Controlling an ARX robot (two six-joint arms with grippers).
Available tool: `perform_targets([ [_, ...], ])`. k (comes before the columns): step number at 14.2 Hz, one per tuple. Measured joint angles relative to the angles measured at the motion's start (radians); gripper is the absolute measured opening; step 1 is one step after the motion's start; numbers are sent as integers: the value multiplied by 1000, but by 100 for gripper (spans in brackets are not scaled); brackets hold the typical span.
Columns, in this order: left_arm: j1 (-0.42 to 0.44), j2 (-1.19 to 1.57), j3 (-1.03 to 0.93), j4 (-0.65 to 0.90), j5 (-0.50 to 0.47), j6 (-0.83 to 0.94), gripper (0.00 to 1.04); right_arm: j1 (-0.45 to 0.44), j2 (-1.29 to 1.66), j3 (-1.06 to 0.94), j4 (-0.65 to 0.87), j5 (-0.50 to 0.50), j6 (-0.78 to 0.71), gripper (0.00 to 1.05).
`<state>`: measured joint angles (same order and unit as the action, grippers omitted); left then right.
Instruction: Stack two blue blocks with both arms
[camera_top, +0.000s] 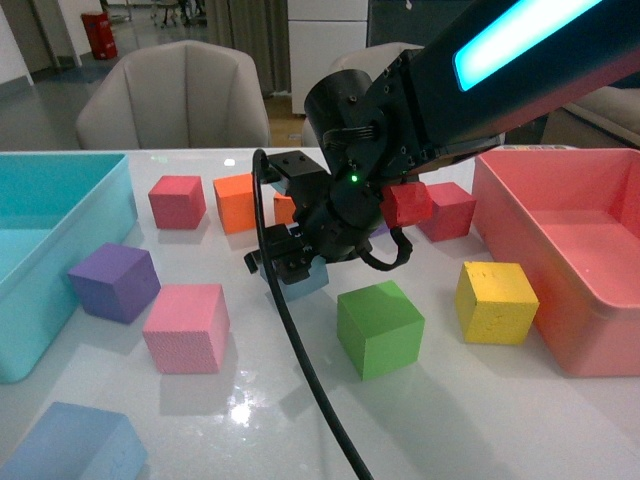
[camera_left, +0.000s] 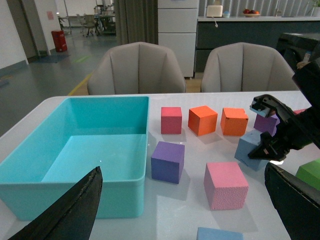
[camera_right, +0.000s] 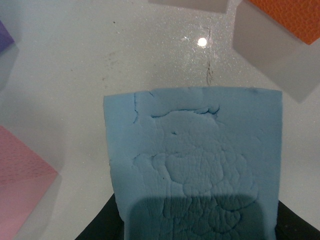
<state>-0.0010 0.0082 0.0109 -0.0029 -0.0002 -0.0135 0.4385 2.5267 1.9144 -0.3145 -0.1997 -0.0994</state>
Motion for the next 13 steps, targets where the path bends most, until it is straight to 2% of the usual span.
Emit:
perform_targets([
  [1, 0, 0, 0, 0, 0, 0, 98, 0, 7, 0, 0, 2, -1, 44],
  [2, 0, 0, 0, 0, 0, 0, 98, 0, 10, 0, -4, 2, -6, 54],
  [4, 0, 0, 0, 0, 0, 0, 98, 0, 10, 0, -5, 20, -7, 86],
  [5, 0, 0, 0, 0, 0, 0, 98, 0, 10, 0, 12, 21, -6, 99],
  [10, 0, 0, 0, 0, 0, 0, 98, 0, -65, -48, 65, 19, 14, 98],
  [13, 0, 0, 0, 0, 0, 0, 98, -1, -216, -171, 172, 28, 67, 98],
])
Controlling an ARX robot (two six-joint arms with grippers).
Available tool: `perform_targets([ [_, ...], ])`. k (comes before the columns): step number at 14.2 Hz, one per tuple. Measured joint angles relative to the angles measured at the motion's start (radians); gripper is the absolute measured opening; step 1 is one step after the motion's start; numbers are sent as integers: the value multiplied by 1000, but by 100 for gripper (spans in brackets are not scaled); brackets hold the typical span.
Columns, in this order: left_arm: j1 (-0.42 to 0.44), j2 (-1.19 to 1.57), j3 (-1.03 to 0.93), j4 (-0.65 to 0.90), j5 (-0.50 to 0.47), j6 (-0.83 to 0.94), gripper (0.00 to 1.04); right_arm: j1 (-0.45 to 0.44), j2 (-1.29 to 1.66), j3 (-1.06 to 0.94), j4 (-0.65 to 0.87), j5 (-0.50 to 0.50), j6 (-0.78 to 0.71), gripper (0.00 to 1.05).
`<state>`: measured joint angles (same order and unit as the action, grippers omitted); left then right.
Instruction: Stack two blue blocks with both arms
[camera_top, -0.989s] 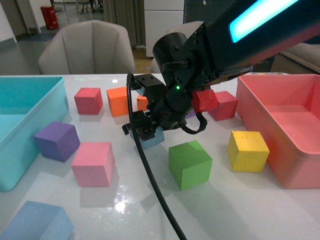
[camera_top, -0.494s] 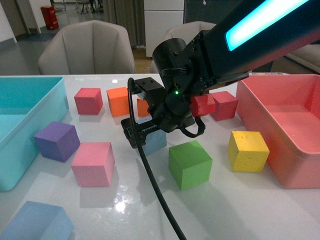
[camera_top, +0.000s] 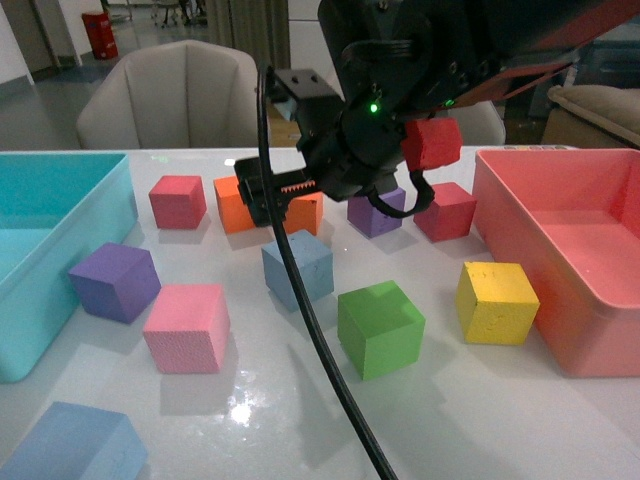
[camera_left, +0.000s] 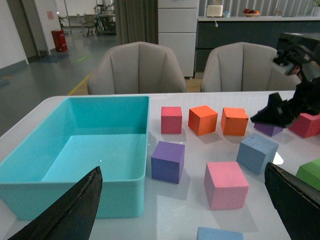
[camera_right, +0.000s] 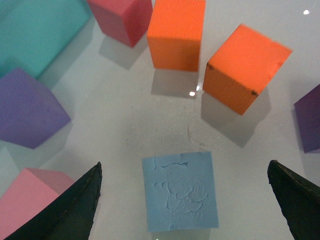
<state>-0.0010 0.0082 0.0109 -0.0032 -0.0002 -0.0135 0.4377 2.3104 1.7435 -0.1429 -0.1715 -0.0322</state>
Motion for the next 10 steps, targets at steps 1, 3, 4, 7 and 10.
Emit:
perform_targets([
  [1, 0, 0, 0, 0, 0, 0, 98, 0, -58, -66, 55, 20, 32, 98],
  [3, 0, 0, 0, 0, 0, 0, 98, -14, -230, -279, 250, 167, 127, 98],
  [4, 0, 0, 0, 0, 0, 0, 98, -28, -333, -404, 322, 233, 182, 98],
  [7, 0, 0, 0, 0, 0, 0, 98, -52, -704, -842, 497, 389, 275, 98],
  [10, 0, 0, 0, 0, 2, 0, 98, -98, -821, -1002, 575, 423, 311, 98],
])
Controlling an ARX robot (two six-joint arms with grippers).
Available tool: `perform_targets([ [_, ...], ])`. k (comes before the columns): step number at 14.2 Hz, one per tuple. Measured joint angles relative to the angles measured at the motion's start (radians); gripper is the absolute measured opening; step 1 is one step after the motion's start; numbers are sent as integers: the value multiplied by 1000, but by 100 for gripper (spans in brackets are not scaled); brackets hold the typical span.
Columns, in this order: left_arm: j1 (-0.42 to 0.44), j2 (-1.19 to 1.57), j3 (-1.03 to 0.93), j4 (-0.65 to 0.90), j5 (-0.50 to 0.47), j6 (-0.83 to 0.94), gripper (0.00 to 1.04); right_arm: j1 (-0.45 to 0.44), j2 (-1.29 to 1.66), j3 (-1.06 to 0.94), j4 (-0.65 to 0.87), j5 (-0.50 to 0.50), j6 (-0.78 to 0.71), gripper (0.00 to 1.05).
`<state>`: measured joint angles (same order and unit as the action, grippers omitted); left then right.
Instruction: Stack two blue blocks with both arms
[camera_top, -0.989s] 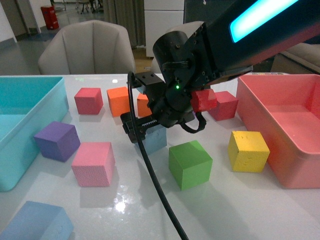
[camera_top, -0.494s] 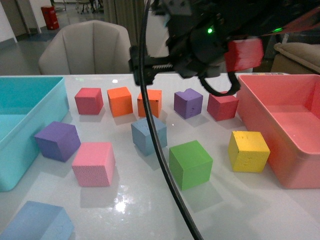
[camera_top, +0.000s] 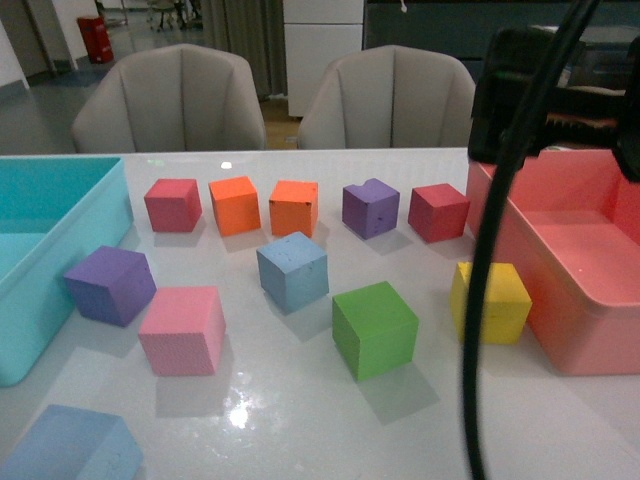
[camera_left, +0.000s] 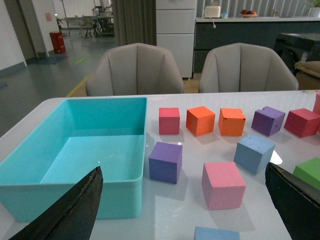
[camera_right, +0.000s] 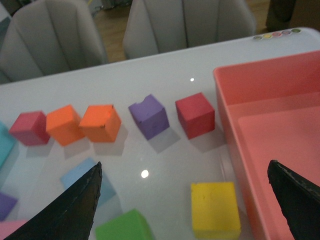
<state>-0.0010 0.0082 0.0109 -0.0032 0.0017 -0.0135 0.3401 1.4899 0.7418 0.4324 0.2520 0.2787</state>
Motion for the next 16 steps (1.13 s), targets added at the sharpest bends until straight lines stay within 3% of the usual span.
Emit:
perform_targets([
  [1, 0, 0, 0, 0, -4, 0, 98, -35, -9, -12, 44, 15, 7, 98],
  [2, 1, 0, 0, -1, -3, 0, 98, -83, -70, -150, 285, -8, -87, 84],
  [3, 1, 0, 0, 0, -3, 0, 98, -146, -181, -276, 375, -66, -169, 71],
  [5, 1, 0, 0, 0, -2, 0, 98, -311, -424, -431, 294, -206, -246, 45],
  [6, 1, 0, 0, 0, -2, 0, 98, -348, -527, -492, 230, -230, -254, 32],
  [8, 1, 0, 0, 0, -2, 0, 98, -340, -667, -560, 218, -251, -267, 5],
  [16, 1, 0, 0, 0, -2, 0, 98, -340, -968, -696, 36, -251, -273, 2],
])
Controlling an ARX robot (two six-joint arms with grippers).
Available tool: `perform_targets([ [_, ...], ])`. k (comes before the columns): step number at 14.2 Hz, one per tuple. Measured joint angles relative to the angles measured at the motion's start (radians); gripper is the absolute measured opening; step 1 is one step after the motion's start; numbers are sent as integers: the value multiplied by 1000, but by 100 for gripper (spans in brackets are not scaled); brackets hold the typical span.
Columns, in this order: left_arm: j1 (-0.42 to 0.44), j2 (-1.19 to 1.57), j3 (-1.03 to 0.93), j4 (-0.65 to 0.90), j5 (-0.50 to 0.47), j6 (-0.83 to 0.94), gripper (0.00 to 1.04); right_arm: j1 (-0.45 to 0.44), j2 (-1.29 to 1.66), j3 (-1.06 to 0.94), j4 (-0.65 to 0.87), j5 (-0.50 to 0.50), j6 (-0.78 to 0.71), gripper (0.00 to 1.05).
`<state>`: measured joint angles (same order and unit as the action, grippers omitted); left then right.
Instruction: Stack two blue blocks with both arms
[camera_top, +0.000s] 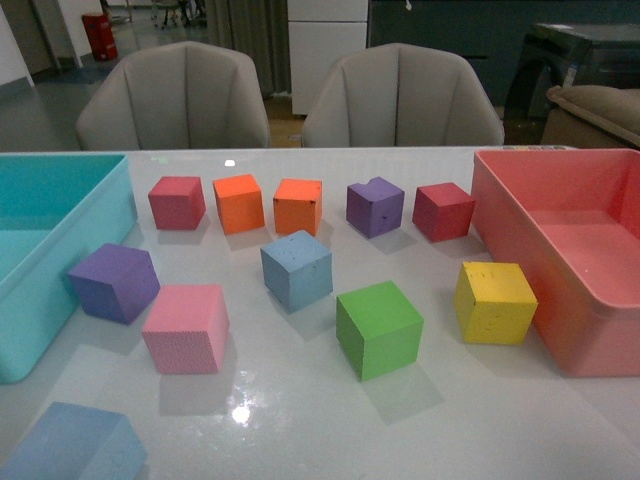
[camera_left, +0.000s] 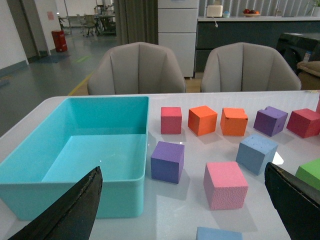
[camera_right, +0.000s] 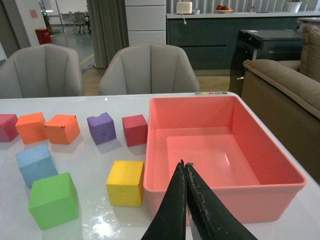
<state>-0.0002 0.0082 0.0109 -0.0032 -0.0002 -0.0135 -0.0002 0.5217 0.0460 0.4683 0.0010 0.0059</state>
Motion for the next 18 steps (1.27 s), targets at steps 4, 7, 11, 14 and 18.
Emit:
perform_targets([
  [4, 0, 0, 0, 0, 0, 0, 98, 0, -126, -34, -66, 0, 0, 2],
  [7, 0, 0, 0, 0, 0, 0, 98, 0, -216, -34, -162, 0, 0, 2],
  [11, 0, 0, 0, 0, 0, 0, 98, 0, -310, -34, -253, 0, 0, 2],
  [14, 0, 0, 0, 0, 0, 0, 98, 0, -363, -34, -317, 0, 0, 2],
  [18, 0, 0, 0, 0, 0, 0, 98, 0, -518, -34, -471, -1, 0, 2],
])
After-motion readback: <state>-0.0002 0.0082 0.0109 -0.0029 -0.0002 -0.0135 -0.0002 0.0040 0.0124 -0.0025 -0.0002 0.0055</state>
